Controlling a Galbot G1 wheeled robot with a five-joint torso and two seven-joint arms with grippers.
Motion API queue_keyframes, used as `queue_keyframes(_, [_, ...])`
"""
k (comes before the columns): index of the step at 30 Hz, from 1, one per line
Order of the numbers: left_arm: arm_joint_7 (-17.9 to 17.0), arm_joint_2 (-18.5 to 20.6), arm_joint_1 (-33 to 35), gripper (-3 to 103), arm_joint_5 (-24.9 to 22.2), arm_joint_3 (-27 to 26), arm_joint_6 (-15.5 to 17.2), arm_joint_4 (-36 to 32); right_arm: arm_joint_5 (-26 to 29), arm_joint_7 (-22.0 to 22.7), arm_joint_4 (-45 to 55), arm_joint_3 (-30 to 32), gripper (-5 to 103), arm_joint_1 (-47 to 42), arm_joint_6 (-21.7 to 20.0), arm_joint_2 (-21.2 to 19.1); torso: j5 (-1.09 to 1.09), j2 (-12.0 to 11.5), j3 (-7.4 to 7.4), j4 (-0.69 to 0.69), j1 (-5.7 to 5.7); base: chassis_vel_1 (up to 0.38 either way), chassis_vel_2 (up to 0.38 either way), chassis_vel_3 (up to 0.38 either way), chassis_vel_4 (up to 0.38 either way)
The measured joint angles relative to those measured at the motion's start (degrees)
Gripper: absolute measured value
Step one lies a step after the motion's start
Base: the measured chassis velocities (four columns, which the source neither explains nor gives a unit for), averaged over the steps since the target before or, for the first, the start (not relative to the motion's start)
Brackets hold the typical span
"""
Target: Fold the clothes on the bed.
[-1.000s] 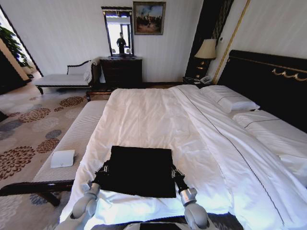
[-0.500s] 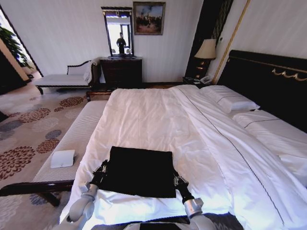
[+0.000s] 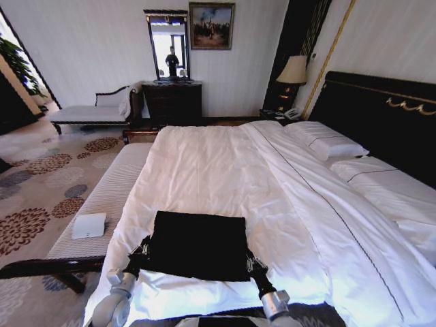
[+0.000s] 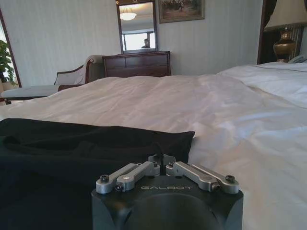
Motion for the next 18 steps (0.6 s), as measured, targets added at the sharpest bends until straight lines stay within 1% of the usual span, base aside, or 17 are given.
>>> queue_keyframes(6, [-0.5,-0.1,0.7,4,0.8,0.2,0.0,-0.1,-0.9,0.0,-0.7,-0.7,1,-0.2,0.0,0.2,0.01,0.0,0.00,0.00,0.01,0.000,0.000,0.000,0.000])
queue_keyframes(7, [-0.9,0.0,1.4,1,1.1,0.2,0.1,-0.6,-1.0,-0.2,-1.1,-0.8,1,0.0,-0.1,0.2,0.01,0.0,0.00,0.00,0.01,0.000,0.000,0.000,0.000])
queue_keyframes(8, [-0.9,0.0,1.4,1,1.1,0.2,0.1,-0.6,-1.0,-0.2,-1.1,-0.8,1,0.0,-0.1,0.2,0.01,0.0,0.00,0.00,0.01,0.000,0.000,0.000,0.000])
queue_keyframes(11, [-1.3,0.4,3.5,17,2.3,-0.2,0.3,-1.5,-1.0,-0.9,-1.5,-0.9,0,0.2,-0.2,0.1,0.00,0.0,0.00,0.01,0.01,0.000,0.000,0.000,0.000])
queue_keyframes(12, [-1.3,0.4,3.5,17,2.3,-0.2,0.3,-1.5,-1.0,-0.9,-1.5,-0.9,0,0.2,-0.2,0.1,0.00,0.0,0.00,0.01,0.01,0.000,0.000,0.000,0.000])
queue_keyframes(13, [-1.3,0.5,4.3,23,2.8,-0.5,0.3,-1.7,-1.1,-0.9,-1.5,-0.9,5,0.1,-0.2,0.0,0.00,0.0,0.00,0.01,0.01,0.000,0.000,0.000,0.000])
queue_keyframes(14, [-1.3,0.8,5.5,23,3.0,-1.1,0.2,-2.3,-1.1,-0.9,-1.5,-0.9,11,0.1,-0.2,0.0,0.01,0.0,0.00,0.01,0.00,0.000,0.000,0.000,0.000])
queue_keyframes(16, [-0.9,1.2,7.6,33,3.1,-2.1,0.0,-3.5,-1.1,-0.8,-0.9,-0.6,21,-0.5,-0.2,-0.1,0.01,0.0,0.00,0.01,0.01,0.000,0.000,0.000,0.000])
queue_keyframes(17, [-0.7,1.5,8.5,39,3.1,-2.6,-0.2,-4.0,-1.0,-0.7,-0.5,-0.4,21,-1.0,-0.2,-0.2,0.01,0.0,0.00,0.02,0.01,0.000,0.000,0.000,0.000])
queue_keyframes(18, [-0.7,1.5,8.5,39,3.1,-2.6,-0.2,-4.0,-1.0,-0.7,-0.5,-0.4,21,-1.0,-0.2,-0.2,0.01,0.0,0.00,0.02,0.01,0.000,0.000,0.000,0.000])
